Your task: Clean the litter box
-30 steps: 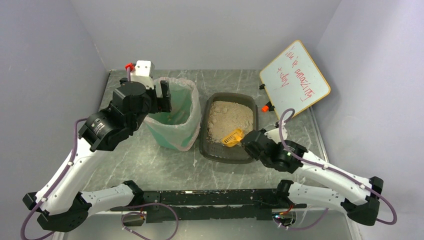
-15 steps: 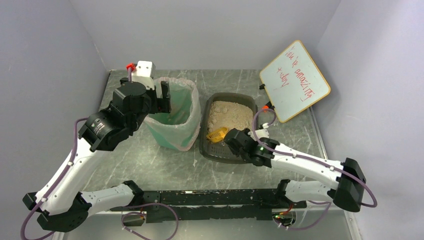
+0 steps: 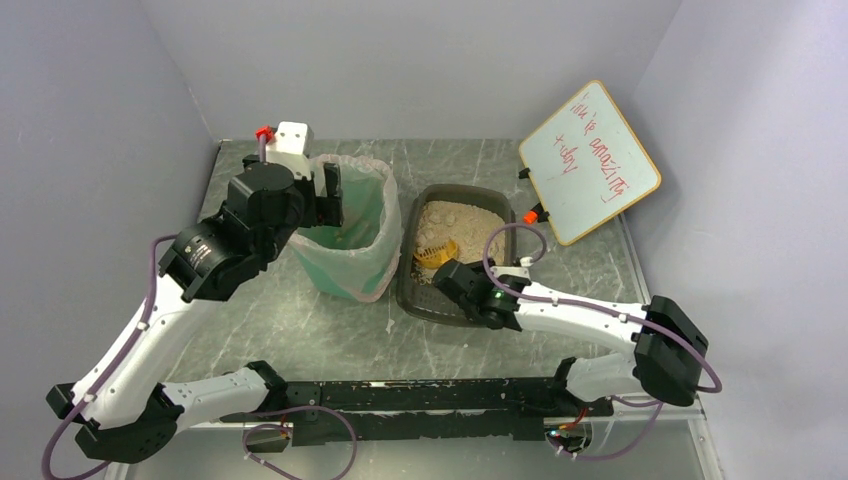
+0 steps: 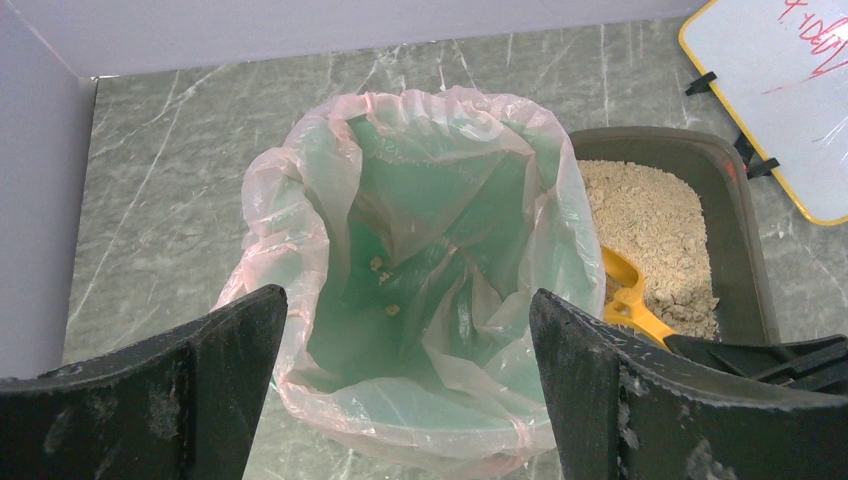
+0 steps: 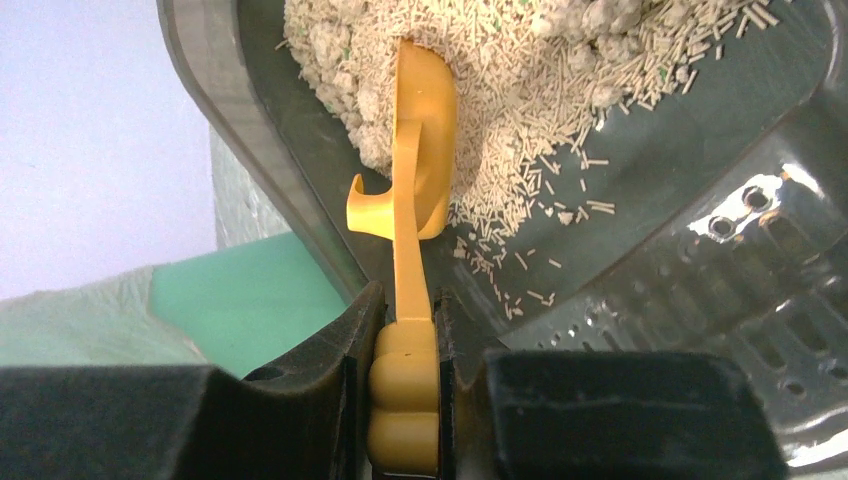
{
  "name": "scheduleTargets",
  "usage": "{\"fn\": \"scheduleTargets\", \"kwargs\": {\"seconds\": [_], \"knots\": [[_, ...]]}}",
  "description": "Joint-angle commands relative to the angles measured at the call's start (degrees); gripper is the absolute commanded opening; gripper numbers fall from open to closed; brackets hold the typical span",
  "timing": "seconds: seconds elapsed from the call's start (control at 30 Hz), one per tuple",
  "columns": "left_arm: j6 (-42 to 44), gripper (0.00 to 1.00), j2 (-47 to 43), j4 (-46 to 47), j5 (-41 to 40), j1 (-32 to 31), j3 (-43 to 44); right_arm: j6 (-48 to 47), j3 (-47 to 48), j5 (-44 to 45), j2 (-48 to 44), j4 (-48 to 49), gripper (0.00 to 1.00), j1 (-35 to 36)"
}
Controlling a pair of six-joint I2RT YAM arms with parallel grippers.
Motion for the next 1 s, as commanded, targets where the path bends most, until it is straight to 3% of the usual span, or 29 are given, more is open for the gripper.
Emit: {"fn": "scheduleTargets", "kwargs": {"seconds": [0.0,0.3,0.57,0.8,0.97], "knots": [[1.5,0.96,0.4,0.8,1.4,-0.2,1.8,10.3,-3.6,3.2,1.4,-0.8,0.0,-2.4],[0.6,0.93,0.5,-0.1,3.7,-0.2,1.9,6.0,-9.3,-1.3,1.8,14.5,0.0,-10.9],[0.2,0.92,0.4,-0.8,5.9,-0.2,2.6,1.5,-11.4,-3.9,6.9,28.2,0.0,-14.0],[0.7,0.9,-0.5,-1.4,7.9,-0.2,2.5,-13.0,-15.6,0.4,9.3,45.1,0.0,-14.2],[0.8,0.9,-1.2,-1.3,8.4,-0.2,1.9,-28.6,-25.5,1.2,7.4,67.7,0.0,-14.4]]}}
